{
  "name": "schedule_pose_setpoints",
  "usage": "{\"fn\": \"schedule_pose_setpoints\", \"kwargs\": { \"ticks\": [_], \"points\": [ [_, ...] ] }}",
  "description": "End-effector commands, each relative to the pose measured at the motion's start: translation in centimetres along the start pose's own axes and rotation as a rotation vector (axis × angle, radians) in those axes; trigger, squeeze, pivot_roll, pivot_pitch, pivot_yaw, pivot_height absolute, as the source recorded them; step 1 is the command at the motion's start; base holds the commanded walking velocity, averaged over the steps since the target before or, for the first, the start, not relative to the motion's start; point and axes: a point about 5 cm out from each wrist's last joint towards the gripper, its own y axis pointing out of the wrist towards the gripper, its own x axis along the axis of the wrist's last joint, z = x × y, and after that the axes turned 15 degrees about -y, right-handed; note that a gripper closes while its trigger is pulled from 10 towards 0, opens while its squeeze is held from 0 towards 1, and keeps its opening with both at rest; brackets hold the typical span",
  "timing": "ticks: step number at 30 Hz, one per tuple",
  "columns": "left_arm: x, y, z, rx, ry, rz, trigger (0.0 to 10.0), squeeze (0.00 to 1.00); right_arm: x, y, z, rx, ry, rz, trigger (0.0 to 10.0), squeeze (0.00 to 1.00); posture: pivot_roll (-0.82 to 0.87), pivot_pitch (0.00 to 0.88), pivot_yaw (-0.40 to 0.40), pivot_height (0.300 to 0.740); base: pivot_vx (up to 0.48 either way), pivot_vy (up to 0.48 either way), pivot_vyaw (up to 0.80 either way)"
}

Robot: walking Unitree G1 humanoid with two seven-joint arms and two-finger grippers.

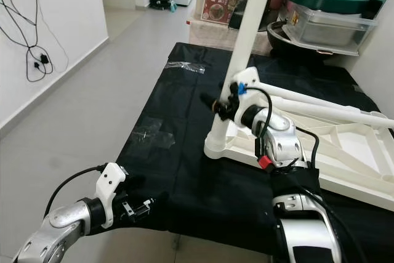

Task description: Building children table

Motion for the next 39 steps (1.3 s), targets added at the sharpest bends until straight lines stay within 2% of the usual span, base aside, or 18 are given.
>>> {"fn": "schedule_pose_setpoints", "kwargs": {
  "ticks": [1, 2, 9, 13, 14, 15, 16, 17, 18, 19, 21, 23, 27, 28, 30, 31, 36, 39],
  "points": [
    [0.0, 0.0, 0.0, -0.004, -0.005, 0.000, 10.0, 0.00, 0.0, 0.7, 0.8, 0.064, -0.006, 0.005, 3.2, 0.00, 0.02, 0.000, -0.113, 0.740, 0.000, 0.000, 0.00],
    [0.0, 0.0, -0.1, -0.003, -0.005, -0.001, 10.0, 0.00, 0.1, 1.0, 0.8, 0.059, -0.002, -0.003, 0.0, 0.00, 0.02, 0.000, -0.113, 0.740, 0.000, 0.000, 0.00],
    [-0.1, -0.2, 0.0, 0.001, -0.005, 0.002, 10.0, 0.00, 1.5, 0.8, 2.5, 0.229, 0.025, -0.129, 0.0, 0.00, 0.03, 0.000, -0.114, 0.740, 0.000, 0.000, 0.00],
    [-0.1, -0.3, 0.0, 0.000, -0.005, 0.006, 10.0, 0.00, 1.7, 1.2, 2.6, 0.185, 0.036, -0.138, 0.0, 0.00, 0.03, 0.000, -0.111, 0.740, 0.000, 0.000, 0.00],
    [-0.1, -0.2, 0.0, -0.001, -0.005, 0.005, 10.0, 0.00, 1.0, 1.6, 2.1, 0.076, 0.065, -0.080, 0.0, 0.00, 0.02, 0.000, -0.108, 0.740, 0.000, 0.000, 0.00],
    [-0.1, -0.1, -0.1, -0.004, -0.005, 0.005, 10.0, 0.00, -0.6, 1.8, 0.8, -0.133, 0.105, 0.037, 0.0, 0.00, 0.02, 0.000, -0.106, 0.740, 0.000, 0.000, 0.00],
    [-0.1, -0.1, -0.1, -0.004, -0.005, 0.005, 10.0, 0.00, -0.6, 1.8, 0.8, -0.133, 0.105, 0.037, 0.0, 0.00, 0.02, 0.000, -0.106, 0.740, 0.000, 0.000, 0.00],
    [-0.1, 0.0, -0.1, -0.006, -0.005, 0.005, 10.0, 0.00, -1.7, 1.8, 0.1, -0.278, 0.128, 0.125, 0.0, 0.00, 0.02, 0.000, -0.106, 0.740, 0.000, 0.000, 0.00],
    [-0.1, 0.1, -0.2, -0.008, -0.005, 0.004, 10.0, 0.00, -3.2, 1.3, -0.6, -0.449, 0.160, 0.233, 0.0, 0.00, 0.02, 0.000, -0.105, 0.740, 0.000, 0.000, 0.00],
    [-0.1, 0.1, -0.2, -0.008, -0.005, 0.004, 10.0, 0.00, -3.2, 1.3, -0.6, -0.449, 0.160, 0.233, 0.0, 0.00, 0.02, 0.000, -0.105, 0.740, 0.000, 0.000, 0.00],
    [0.0, 0.1, -0.1, -0.008, -0.003, 0.002, 10.0, 0.00, -5.2, -0.4, -0.9, -0.719, 0.201, 0.351, 0.0, 0.00, 0.03, 0.000, -0.105, 0.740, 0.000, 0.000, 0.00],
    [0.0, 0.1, -0.1, -0.008, -0.003, 0.002, 10.0, 0.00, -5.2, -0.4, -0.9, -0.719, 0.201, 0.351, 0.0, 0.00, 0.03, 0.000, -0.105, 0.740, 0.000, 0.000, 0.00],
    [0.1, 0.0, 0.0, -0.006, -0.001, 0.001, 10.0, 0.00, -5.8, -0.9, -0.1, -0.806, 0.217, 0.388, 0.0, 0.00, 0.03, 0.000, -0.101, 0.740, 0.000, 0.000, 0.00],
    [0.1, 0.0, 0.0, -0.006, 0.000, 0.002, 10.0, 0.00, -5.7, -0.6, 0.9, -0.801, 0.214, 0.389, 2.9, 0.00, 0.03, 0.000, -0.102, 0.740, 0.000, 0.000, 0.00],
    [0.1, 0.0, 0.0, -0.006, 0.000, 0.002, 10.0, 0.00, -5.7, -0.6, 0.9, -0.801, 0.214, 0.389, 2.9, 0.00, 0.03, 0.000, -0.102, 0.740, 0.000, 0.000, 0.00],
    [0.1, 0.0, 0.0, -0.005, 0.002, 0.003, 10.0, 0.00, -5.5, 0.2, 2.6, -0.739, 0.217, 0.407, 10.0, 0.00, 0.03, 0.000, -0.107, 0.740, 0.000, 0.000, 0.00],
    [0.1, 0.0, 0.0, -0.005, 0.000, 0.001, 10.0, 0.00, -4.4, 0.9, 2.5, -0.747, 0.180, 0.393, 10.0, 0.00, 0.03, 0.000, -0.106, 0.740, 0.000, 0.000, 0.00],
    [0.1, 0.0, -0.1, -0.005, 0.000, 0.001, 10.0, 0.00, -3.3, 1.2, 1.7, -0.786, 0.226, 0.289, 10.0, 0.00, 0.03, 0.000, -0.106, 0.740, 0.000, 0.000, 0.00]
  ]
}}
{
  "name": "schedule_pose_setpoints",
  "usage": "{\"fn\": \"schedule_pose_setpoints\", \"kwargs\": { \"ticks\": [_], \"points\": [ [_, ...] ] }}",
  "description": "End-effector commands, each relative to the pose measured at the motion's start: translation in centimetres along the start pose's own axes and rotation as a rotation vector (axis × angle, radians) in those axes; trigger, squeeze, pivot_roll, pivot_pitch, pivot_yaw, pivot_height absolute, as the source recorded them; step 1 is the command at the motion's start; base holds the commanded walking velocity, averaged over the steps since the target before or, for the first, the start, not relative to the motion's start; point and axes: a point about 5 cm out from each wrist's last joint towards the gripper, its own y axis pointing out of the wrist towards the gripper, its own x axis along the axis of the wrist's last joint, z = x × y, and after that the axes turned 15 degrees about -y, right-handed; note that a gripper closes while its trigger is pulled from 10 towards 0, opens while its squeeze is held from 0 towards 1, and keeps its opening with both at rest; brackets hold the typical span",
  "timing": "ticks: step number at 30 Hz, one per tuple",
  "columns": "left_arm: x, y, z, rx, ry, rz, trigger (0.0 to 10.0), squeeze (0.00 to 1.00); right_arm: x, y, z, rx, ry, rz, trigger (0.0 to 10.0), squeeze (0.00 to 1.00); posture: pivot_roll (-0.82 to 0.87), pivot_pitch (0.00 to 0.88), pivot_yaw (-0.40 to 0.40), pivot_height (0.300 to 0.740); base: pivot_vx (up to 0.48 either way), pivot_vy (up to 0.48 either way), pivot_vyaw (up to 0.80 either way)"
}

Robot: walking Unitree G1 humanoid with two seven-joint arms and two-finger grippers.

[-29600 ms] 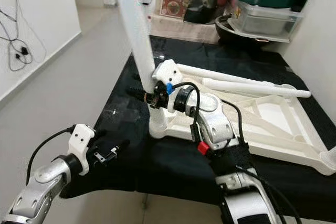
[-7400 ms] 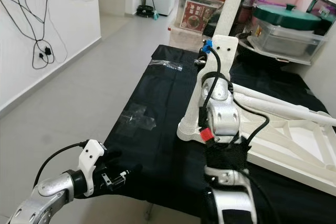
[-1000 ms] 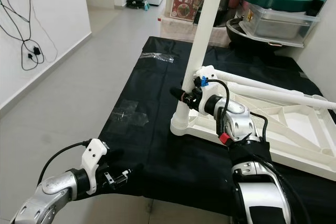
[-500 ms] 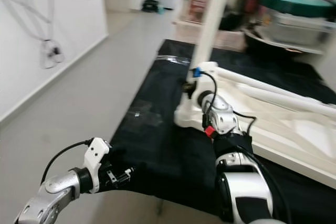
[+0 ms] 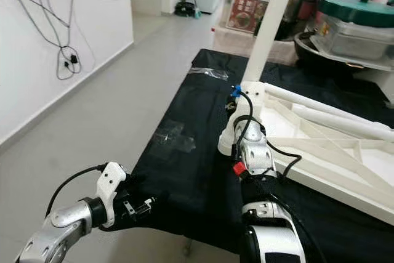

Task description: Building children table

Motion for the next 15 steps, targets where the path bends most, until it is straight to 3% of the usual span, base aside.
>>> {"fn": "schedule_pose_setpoints", "kwargs": {
  "ticks": [1, 2, 3, 5, 6, 7, 8, 9, 10, 11, 15],
  "points": [
    [-0.1, 0.0, -0.1, -0.007, 0.000, 0.006, 10.0, 0.00, -1.9, -0.1, -0.4, -0.024, 0.012, 0.063, 10.0, 0.47, 0.03, 0.000, -0.110, 0.740, 0.000, 0.000, 0.00],
    [0.0, 0.0, -0.1, -0.007, 0.001, 0.005, 10.0, 0.00, -1.5, -0.1, -0.5, -0.003, 0.022, 0.047, 10.0, 1.00, 0.03, 0.000, -0.110, 0.740, 0.000, 0.000, 0.00],
    [0.0, 0.0, -0.1, -0.007, 0.001, 0.005, 10.0, 0.00, -1.5, -0.1, -0.5, -0.003, 0.022, 0.047, 10.0, 1.00, 0.03, 0.000, -0.110, 0.740, 0.000, 0.000, 0.00],
    [0.0, -0.1, -0.1, -0.006, 0.001, 0.003, 10.0, 0.00, -0.1, 0.0, 0.0, 0.153, 0.041, -0.013, 10.0, 1.00, 0.03, 0.000, -0.111, 0.740, 0.000, 0.000, 0.00],
    [0.0, -0.1, -0.1, -0.006, 0.001, 0.003, 10.0, 0.00, -0.1, 0.0, 0.0, 0.153, 0.041, -0.013, 10.0, 1.00, 0.03, 0.000, -0.111, 0.740, 0.000, 0.000, 0.00],
    [0.0, -0.1, -0.1, -0.005, 0.000, 0.002, 10.0, 0.00, 0.8, -0.2, 0.9, 0.307, 0.051, -0.068, 10.0, 0.00, 0.03, 0.000, -0.104, 0.740, 0.000, 0.000, 0.00],
    [0.0, -0.1, -0.1, -0.005, -0.001, 0.004, 10.0, 0.00, 2.2, -1.2, 1.7, 0.583, -0.015, -0.215, 10.0, 0.00, 0.02, 0.000, -0.092, 0.740, 0.000, 0.000, 0.00],
    [0.0, -0.1, -0.1, -0.005, -0.001, 0.004, 10.0, 0.00, 2.2, -1.2, 1.7, 0.583, -0.015, -0.215, 10.0, 0.00, 0.02, 0.000, -0.092, 0.740, 0.000, 0.000, 0.00],
    [-0.1, -0.1, -0.1, -0.011, -0.002, 0.009, 10.0, 0.00, 2.8, -2.3, 1.6, 0.787, -0.113, -0.342, 10.0, 0.00, 0.02, 0.000, -0.092, 0.740, 0.000, 0.000, 0.00],
    [-0.2, 0.0, -0.2, -0.018, 0.002, 0.014, 10.0, 0.00, 2.4, -1.9, 0.8, 0.855, -0.190, -0.321, 10.0, 0.00, 0.02, 0.000, -0.106, 0.740, 0.000, 0.000, 0.00],
    [0.1, 0.2, 0.0, -0.010, 0.006, 0.003, 10.0, 0.00, 1.8, -0.6, -1.0, 0.863, -0.283, -0.253, 10.0, 0.00, 0.03, 0.000, -0.114, 0.740, 0.000, 0.000, 0.00]
  ]
}}
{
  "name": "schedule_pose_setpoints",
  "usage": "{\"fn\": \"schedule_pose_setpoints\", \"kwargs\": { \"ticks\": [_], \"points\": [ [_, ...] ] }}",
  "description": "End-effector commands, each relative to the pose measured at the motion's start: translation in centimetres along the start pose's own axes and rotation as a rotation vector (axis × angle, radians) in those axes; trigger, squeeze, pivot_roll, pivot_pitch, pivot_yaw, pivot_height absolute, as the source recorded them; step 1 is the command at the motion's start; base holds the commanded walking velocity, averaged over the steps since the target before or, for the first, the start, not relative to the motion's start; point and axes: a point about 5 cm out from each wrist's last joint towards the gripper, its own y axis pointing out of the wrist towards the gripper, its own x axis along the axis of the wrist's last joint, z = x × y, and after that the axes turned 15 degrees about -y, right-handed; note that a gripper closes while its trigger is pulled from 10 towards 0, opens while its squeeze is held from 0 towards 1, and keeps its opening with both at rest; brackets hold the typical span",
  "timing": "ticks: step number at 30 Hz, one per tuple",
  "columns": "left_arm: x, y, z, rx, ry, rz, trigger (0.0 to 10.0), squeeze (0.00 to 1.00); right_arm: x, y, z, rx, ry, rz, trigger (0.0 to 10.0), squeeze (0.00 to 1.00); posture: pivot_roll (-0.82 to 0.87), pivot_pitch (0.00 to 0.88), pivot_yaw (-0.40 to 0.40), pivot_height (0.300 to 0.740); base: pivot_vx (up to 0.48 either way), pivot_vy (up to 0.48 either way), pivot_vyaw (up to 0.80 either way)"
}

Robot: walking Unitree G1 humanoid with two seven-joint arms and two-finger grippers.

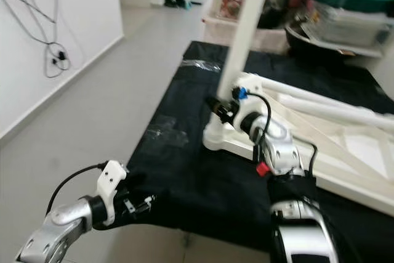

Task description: Building children table

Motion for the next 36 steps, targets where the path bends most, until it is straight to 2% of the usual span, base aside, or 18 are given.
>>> {"fn": "schedule_pose_setpoints", "kwargs": {
  "ticks": [1, 3, 4, 5, 9, 12, 13, 15, 16, 18, 19, 20, 21, 22, 25, 28, 29, 36],
  "points": [
    [0.0, 0.0, 0.2, 0.012, -0.004, -0.002, 10.0, 0.00, -0.4, 0.1, 0.3, 0.053, -0.035, 0.019, 10.0, 0.00, 0.03, 0.000, -0.114, 0.740, 0.000, 0.000, 0.00],
    [0.0, 0.0, 0.2, 0.014, -0.005, -0.004, 10.0, 0.00, -0.5, 0.2, 0.4, 0.075, -0.049, 0.017, 10.0, 0.00, 0.03, 0.000, -0.115, 0.740, 0.000, 0.000, 0.00],
    [-0.2, 0.0, 0.0, 0.012, -0.008, -0.002, 10.0, 0.00, -0.6, 0.3, 0.4, 0.073, -0.038, 0.010, 7.8, 0.00, 0.03, 0.000, -0.115, 0.740, 0.000, 0.000, 0.00],
    [-0.3, 0.0, -0.2, 0.009, -0.011, 0.000, 10.0, 0.00, -0.5, 0.5, 0.5, 0.071, -0.016, -0.012, 0.0, 0.00, 0.04, 0.000, -0.118, 0.740, 0.000, 0.000, 0.00],
    [-0.5, -0.2, -0.3, 0.009, -0.014, 0.002, 10.0, 0.00, -0.2, 0.6, 1.0, 0.104, 0.016, -0.056, 0.0, 0.00, 0.04, 0.000, -0.118, 0.740, 0.000, 0.000, 0.00],
    [-0.3, -0.5, 0.0, 0.014, -0.012, 0.004, 10.0, 0.00, 0.0, -0.3, 2.9, 0.350, 0.038, -0.159, 0.0, 0.00, 0.05, 0.000, -0.113, 0.740, 0.000, 0.000, 0.00],
    [-0.3, -0.5, 0.0, 0.014, -0.012, 0.004, 10.0, 0.00, 0.0, -0.3, 2.9, 0.350, 0.038, -0.159, 0.0, 0.00, 0.05, 0.000, -0.113, 0.740, 0.000, 0.000, 0.00],
    [-0.1, -0.6, 0.2, 0.014, -0.010, 0.004, 10.0, 0.00, -0.2, -1.3, 4.2, 0.503, 0.015, -0.188, 0.0, 0.00, 0.04, 0.000, -0.107, 0.740, 0.000, 0.000, 0.00],
    [-0.1, -0.7, 0.2, 0.013, -0.009, 0.004, 10.0, 0.00, -0.3, -1.7, 4.6, 0.548, 0.003, -0.192, 0.0, 0.00, 0.04, 0.000, -0.107, 0.740, 0.000, 0.000, 0.00],
    [0.0, -0.6, 0.2, 0.013, -0.008, 0.004, 10.0, 0.00, -0.4, -1.5, 4.5, 0.515, -0.009, -0.183, 0.0, 0.00, 0.04, 0.000, -0.106, 0.740, 0.000, 0.000, 0.00],
    [0.1, -0.4, 0.2, 0.017, -0.004, -0.006, 10.0, 0.00, -1.1, 0.1, 3.1, 0.254, -0.028, -0.073, 0.0, 0.00, 0.04, 0.000, -0.104, 0.740, 0.000, 0.000, 0.00],
    [0.1, -0.4, 0.3, 0.020, -0.005, -0.011, 10.0, 0.00, -1.3, 0.7, 2.4, 0.129, -0.041, -0.023, 0.0, 0.00, 0.04, 0.000, -0.104, 0.740, 0.000, 0.000, 0.00],
    [0.2, -0.4, 0.2, 0.021, -0.005, -0.014, 10.0, 0.00, -1.6, 1.3, 1.7, -0.019, 0.003, 0.041, 0.0, 0.00, 0.04, 0.000, -0.103, 0.740, 0.000, 0.000, 0.00],
    [0.2, -0.4, 0.2, 0.021, -0.005, -0.014, 10.0, 0.00, -1.6, 1.3, 1.7, -0.019, 0.003, 0.041, 0.0, 0.00, 0.04, 0.000, -0.103, 0.740, 0.000, 0.000, 0.00],
    [0.1, -0.3, 0.1, 0.020, -0.006, -0.014, 10.0, 0.00, -2.4, 1.8, 1.5, -0.264, 0.110, 0.150, 0.0, 0.00, 0.04, 0.000, -0.102, 0.740, 0.000, 0.000, 0.00],
    [0.0, -0.4, 0.1, 0.020, -0.005, -0.014, 10.0, 0.00, -3.1, 1.5, 2.0, -0.435, 0.154, 0.238, 0.0, 0.00, 0.04, 0.000, -0.103, 0.740, 0.000, 0.000, 0.00],
    [0.1, -0.4, 0.1, 0.022, -0.005, -0.014, 10.0, 0.00, -3.3, 1.5, 3.1, -0.484, 0.172, 0.270, 0.0, 0.00, 0.04, 0.000, -0.106, 0.740, 0.000, 0.000, 0.00],
    [0.1, -0.5, 0.2, 0.029, -0.005, -0.015, 10.0, 0.00, -3.4, 1.3, 6.5, -0.568, 0.212, 0.326, 0.0, 0.00, 0.04, 0.000, -0.108, 0.740, 0.000, 0.000, 0.00]
  ]
}}
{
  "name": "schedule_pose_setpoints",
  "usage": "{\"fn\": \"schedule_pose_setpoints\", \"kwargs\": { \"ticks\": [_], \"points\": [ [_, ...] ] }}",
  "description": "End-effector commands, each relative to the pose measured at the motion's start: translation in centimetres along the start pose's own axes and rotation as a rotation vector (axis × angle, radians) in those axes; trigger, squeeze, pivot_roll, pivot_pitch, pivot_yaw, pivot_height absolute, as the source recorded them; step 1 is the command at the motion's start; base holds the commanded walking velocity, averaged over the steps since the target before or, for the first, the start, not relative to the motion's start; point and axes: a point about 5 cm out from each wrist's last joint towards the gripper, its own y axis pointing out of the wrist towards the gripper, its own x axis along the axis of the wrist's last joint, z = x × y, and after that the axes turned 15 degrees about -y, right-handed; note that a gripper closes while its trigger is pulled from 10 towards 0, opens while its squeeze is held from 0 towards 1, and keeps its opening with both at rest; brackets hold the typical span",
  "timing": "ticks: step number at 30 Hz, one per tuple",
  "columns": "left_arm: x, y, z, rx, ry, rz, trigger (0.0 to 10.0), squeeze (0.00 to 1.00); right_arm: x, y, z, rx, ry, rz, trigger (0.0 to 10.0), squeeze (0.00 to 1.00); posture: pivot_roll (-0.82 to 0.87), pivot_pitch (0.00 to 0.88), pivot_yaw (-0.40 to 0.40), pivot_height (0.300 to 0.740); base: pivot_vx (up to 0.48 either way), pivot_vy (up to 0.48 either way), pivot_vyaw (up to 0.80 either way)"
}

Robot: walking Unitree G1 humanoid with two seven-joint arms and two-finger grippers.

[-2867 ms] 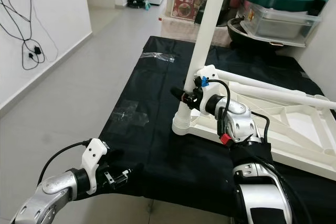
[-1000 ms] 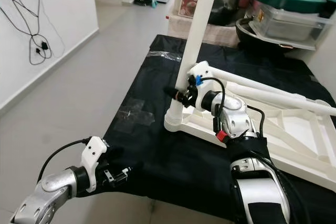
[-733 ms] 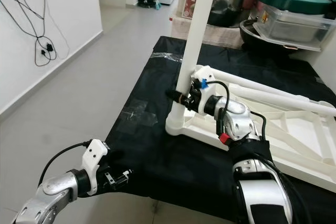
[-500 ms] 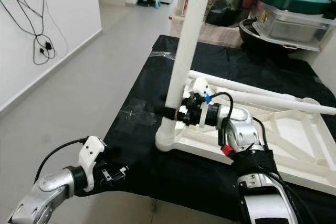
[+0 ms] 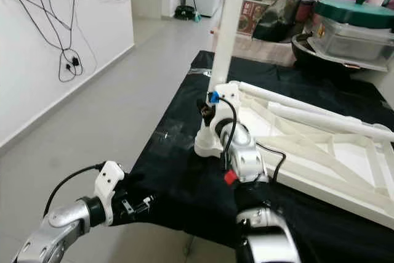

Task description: Building children table

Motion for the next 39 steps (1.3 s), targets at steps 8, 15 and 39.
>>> {"fn": "schedule_pose_setpoints", "kwargs": {
  "ticks": [8, 15, 39],
  "points": [
    [-0.2, 0.0, 0.0, 0.005, -0.008, 0.004, 10.0, 0.00, -1.9, -0.3, 0.3, -0.097, 0.024, 0.140, 10.0, 1.00, 0.04, 0.000, -0.107, 0.740, 0.000, 0.000, 0.00],
    [-0.1, 0.0, 0.0, 0.002, -0.007, 0.004, 10.0, 0.00, 2.3, 0.5, -1.1, 0.057, -0.047, -0.073, 10.0, 0.00, 0.03, 0.000, -0.104, 0.740, 0.000, 0.000, 0.00],
    [0.1, 0.0, 0.2, 0.004, 0.004, 0.002, 10.0, 0.00, 2.4, -1.2, -1.6, 0.734, -0.247, -0.214, 0.0, 0.00, 0.04, 0.000, -0.106, 0.740, 0.000, 0.000, 0.00]
  ]
}}
